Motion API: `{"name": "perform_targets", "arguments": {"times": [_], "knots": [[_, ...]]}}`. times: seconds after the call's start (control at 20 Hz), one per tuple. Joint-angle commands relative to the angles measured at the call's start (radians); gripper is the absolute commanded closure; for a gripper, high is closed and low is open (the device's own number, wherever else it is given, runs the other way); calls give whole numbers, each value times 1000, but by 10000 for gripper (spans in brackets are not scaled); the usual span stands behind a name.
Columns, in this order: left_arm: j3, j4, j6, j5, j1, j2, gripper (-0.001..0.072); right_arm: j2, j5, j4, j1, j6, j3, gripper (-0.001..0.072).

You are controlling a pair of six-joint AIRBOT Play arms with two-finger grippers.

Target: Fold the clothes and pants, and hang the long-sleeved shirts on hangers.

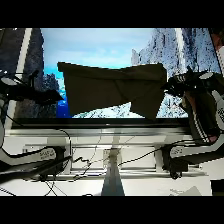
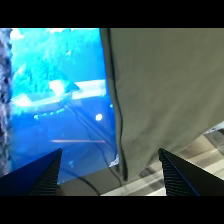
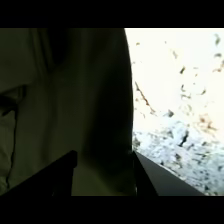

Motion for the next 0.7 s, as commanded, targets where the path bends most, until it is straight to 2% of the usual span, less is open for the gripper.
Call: {"name": "perform_targets", "arguments": {"times": [0.0, 0.15, 0.35, 0.5, 0.6, 0.65], "knots": [[-6, 18, 3, -11, 3, 0, 23, -10, 49, -22, 0, -30, -1, 355], [-39, 14, 3, -25, -5, -1, 24, -9, 48, -5, 0, -84, 0, 694], [-157, -75, 24, 26, -12, -2, 27, 6, 39, 2, 0, -113, 0, 692], [-246, -117, 45, 96, -53, -3, 177, 16, 19, 2, 0, -117, 0, 692], [-273, -114, 60, 109, -106, -8, 201, 16, 19, 2, 2, -134, 0, 692], [-272, -115, 61, 124, -136, -10, 332, 18, 17, 2, 8, -148, 0, 693]]}}
